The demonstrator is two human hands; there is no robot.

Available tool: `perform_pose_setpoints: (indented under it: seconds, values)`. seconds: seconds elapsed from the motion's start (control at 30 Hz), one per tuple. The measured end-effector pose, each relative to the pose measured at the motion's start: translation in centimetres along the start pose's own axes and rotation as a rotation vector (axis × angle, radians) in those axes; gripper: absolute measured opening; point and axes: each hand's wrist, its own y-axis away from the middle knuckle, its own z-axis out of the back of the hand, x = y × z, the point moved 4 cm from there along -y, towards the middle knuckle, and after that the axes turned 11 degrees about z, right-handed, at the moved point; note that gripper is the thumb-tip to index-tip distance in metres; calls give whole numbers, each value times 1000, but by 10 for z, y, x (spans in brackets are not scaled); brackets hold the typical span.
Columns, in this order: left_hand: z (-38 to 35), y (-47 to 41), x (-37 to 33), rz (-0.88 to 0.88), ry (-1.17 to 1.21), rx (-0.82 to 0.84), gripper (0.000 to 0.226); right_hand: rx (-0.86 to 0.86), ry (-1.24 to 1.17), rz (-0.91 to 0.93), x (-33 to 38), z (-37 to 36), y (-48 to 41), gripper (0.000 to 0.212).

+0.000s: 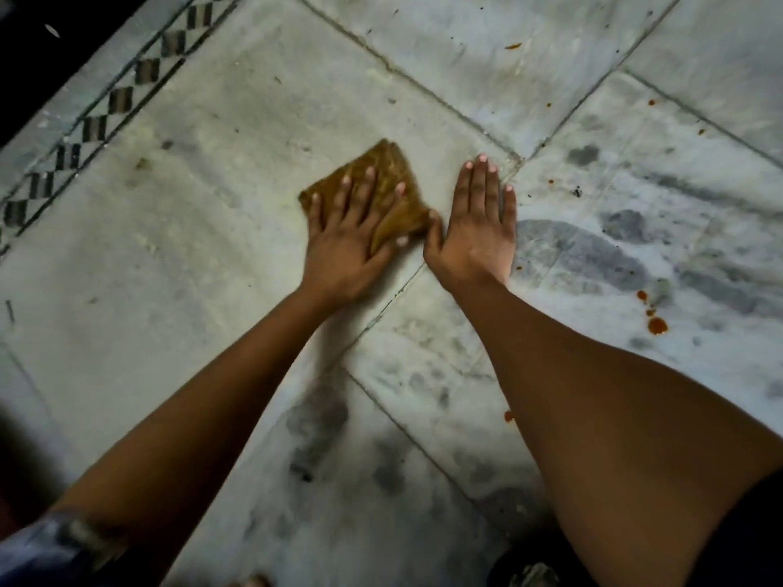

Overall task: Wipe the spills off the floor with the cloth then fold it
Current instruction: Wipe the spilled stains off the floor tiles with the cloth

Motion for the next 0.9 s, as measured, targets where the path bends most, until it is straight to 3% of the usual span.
perform_pose_setpoints:
  seconds: [0.07,0.17,0.3,0.37,0.47,0.6,0.67,0.77,0.83,0.9]
  values:
    - [2,23,31,-6,-8,5,68,-5,0,-8,-2,0,0,70]
    - [15,-7,68,181,-24,1,70,-14,4,-10,-2,0,0,69]
    - [33,-91,40,426,135,18,71,-17,12,-6,0,2,-2,69]
    - [31,-110,8,390,106,28,73,-20,8,-8,0,2,-2,69]
    - [14,-83,-26,152,11,38,74,-17,8,-8,-1,3,-2,69]
    - [4,3,24,-32,25,5,66,-7,-1,-5,-2,2,-1,69]
    - [12,12,66,60,18,-27,67,-15,-17,-1,-2,1,-1,68]
    - [25,-36,101,346,40,-28,73,-16,-15,-3,-2,0,-2,68]
    - [33,-84,90,464,83,-30,76,-16,-9,-6,-3,0,-3,69]
    - [37,-118,59,467,90,-19,77,-16,0,-4,-2,0,-3,69]
